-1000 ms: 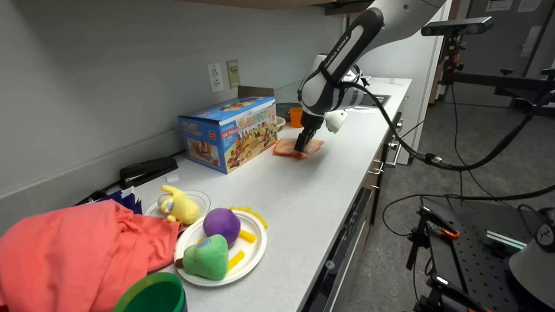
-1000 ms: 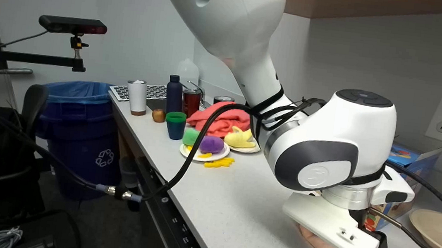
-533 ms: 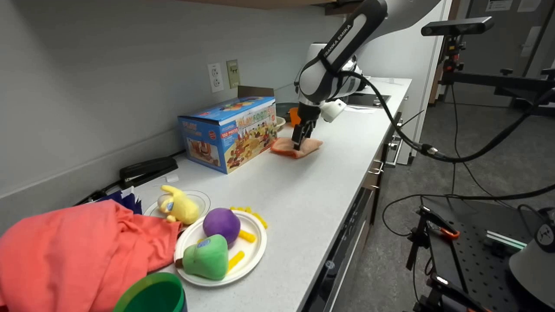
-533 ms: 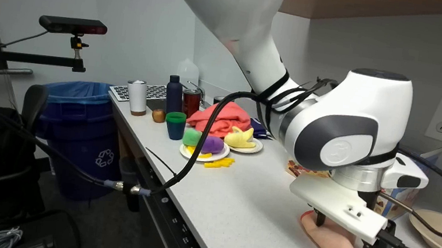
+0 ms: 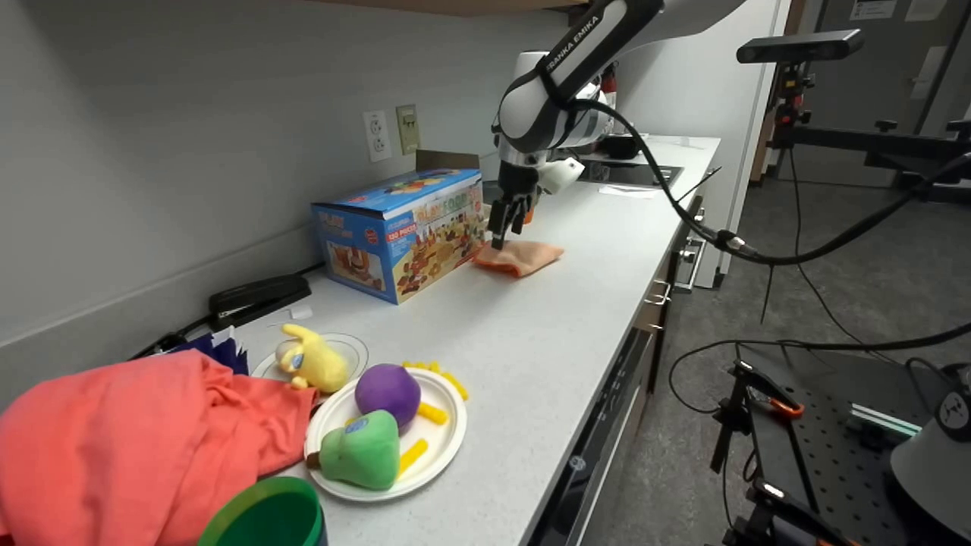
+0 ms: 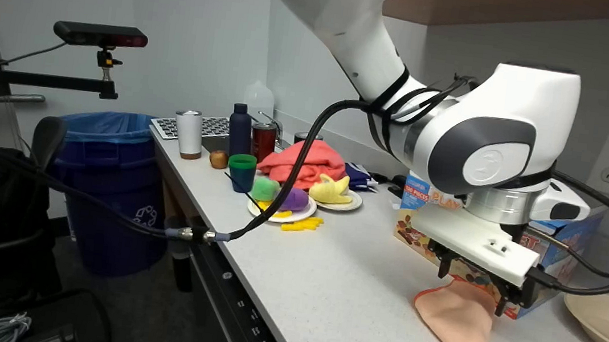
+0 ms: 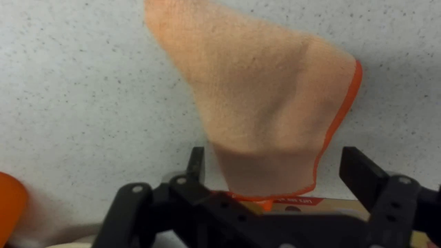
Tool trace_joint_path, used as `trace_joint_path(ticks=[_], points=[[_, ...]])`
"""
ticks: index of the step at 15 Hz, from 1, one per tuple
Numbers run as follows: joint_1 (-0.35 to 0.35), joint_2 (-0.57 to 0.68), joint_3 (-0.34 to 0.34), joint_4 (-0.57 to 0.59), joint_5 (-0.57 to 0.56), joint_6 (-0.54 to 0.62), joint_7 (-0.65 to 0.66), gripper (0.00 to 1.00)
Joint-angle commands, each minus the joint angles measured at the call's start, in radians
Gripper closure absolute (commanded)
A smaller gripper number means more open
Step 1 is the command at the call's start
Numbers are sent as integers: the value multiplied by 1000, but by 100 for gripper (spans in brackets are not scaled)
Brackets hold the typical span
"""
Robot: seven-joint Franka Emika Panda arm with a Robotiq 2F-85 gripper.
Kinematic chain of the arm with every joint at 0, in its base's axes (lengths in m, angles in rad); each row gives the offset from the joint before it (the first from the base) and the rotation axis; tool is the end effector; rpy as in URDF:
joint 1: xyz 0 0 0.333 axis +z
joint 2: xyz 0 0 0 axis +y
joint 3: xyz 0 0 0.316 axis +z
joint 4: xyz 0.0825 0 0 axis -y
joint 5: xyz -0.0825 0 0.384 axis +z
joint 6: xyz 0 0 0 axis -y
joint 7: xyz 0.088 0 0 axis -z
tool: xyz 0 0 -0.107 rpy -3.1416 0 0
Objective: Unfold the orange cloth
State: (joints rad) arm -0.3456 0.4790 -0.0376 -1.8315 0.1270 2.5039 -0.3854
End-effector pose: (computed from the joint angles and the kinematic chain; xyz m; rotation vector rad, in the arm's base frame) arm 0.6172 -0.2476 0.2896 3.1128 -0.1349 0.3213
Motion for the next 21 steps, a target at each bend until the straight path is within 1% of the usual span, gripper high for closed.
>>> trace_joint_path(ticks=[1, 3, 4, 5, 6, 7, 8, 12, 13, 14, 15, 16, 17, 18, 19, 20, 21], points=[[49, 59, 5, 38, -5, 27, 58, 0], [80, 76, 6, 35, -15, 51, 89, 1], [97, 85, 4, 37, -23, 63, 107, 6], [112, 90, 2, 36, -28, 77, 125, 15], [126, 94, 0, 36, -33, 90, 143, 30], [77, 116, 0, 79, -25, 74, 79, 37], [78, 116, -1, 81, -26, 80, 82, 47], [62, 121, -15, 104, -30, 83, 91, 76], [59, 123, -17, 107, -31, 82, 92, 35], [55, 125, -17, 112, -31, 82, 93, 39], [51, 127, -15, 116, -28, 81, 92, 38], [50, 130, -14, 117, -27, 85, 91, 43], [48, 133, -13, 122, -27, 82, 90, 74], [47, 135, -13, 125, -28, 81, 88, 70], [48, 136, -15, 127, -31, 77, 89, 46], [50, 138, -17, 129, -32, 79, 92, 25], [49, 138, -16, 128, -31, 81, 93, 26]])
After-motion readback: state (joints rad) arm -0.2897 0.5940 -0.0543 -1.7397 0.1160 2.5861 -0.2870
